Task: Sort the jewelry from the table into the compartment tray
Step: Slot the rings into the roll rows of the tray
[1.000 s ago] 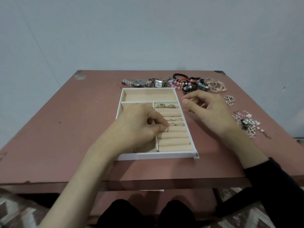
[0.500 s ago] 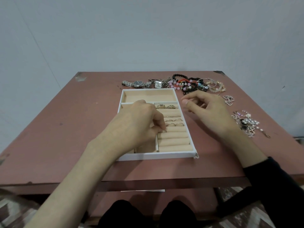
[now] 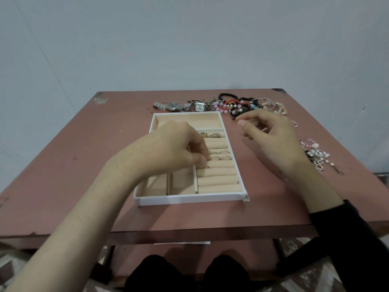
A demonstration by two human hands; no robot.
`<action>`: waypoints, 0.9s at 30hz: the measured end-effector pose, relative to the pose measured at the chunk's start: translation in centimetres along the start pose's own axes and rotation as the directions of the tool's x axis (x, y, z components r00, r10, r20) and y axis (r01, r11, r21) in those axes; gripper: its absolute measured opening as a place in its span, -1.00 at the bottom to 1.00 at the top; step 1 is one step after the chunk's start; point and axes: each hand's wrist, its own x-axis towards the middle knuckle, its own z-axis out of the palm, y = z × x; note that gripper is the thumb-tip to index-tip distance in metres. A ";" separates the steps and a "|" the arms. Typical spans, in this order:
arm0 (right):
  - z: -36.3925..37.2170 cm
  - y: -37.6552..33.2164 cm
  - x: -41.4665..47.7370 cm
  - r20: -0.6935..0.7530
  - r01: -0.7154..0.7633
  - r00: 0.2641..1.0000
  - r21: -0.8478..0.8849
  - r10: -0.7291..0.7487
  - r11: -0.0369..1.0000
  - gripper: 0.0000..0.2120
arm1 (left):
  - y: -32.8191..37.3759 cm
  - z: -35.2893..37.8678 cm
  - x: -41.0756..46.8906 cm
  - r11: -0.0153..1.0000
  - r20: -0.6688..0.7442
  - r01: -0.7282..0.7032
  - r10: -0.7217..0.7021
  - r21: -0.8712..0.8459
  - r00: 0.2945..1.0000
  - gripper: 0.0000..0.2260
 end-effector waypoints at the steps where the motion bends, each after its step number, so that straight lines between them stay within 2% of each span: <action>1: -0.2 -0.1 0.1 -0.020 -0.008 1.000 0.023 0.008 1.000 -0.90 | 0.1 -0.2 0.2 1.000 -0.012 -0.009 0.009 0.003 1.000 -0.95; 6: -2.3 0.2 0.4 -0.145 -0.028 0.988 0.103 0.043 0.994 -0.88 | 2.0 0.3 2.4 0.995 -0.102 -0.084 0.077 -0.063 0.992 -0.90; 11: -5.3 2.0 0.7 -0.229 -0.089 0.969 0.040 0.096 0.995 -0.88 | 4.4 2.2 5.8 0.986 -0.136 -0.159 0.153 -0.039 0.979 -0.83; 19: -6.3 3.8 1.9 -0.205 -0.134 0.974 -0.200 0.092 0.970 -0.91 | 6.2 5.3 12.2 0.987 -0.124 -0.010 0.031 0.163 0.992 -0.63; 23: -6.1 4.3 1.7 -0.192 -0.110 0.980 -0.269 0.058 0.957 -0.91 | 6.4 6.1 13.2 0.987 -0.147 0.042 -0.019 0.158 0.989 -0.65; 27: -6.2 4.4 1.7 -0.194 -0.116 0.979 -0.276 0.063 0.954 -0.91 | 6.2 6.2 13.9 0.995 -0.117 0.061 -0.052 0.079 0.992 -0.71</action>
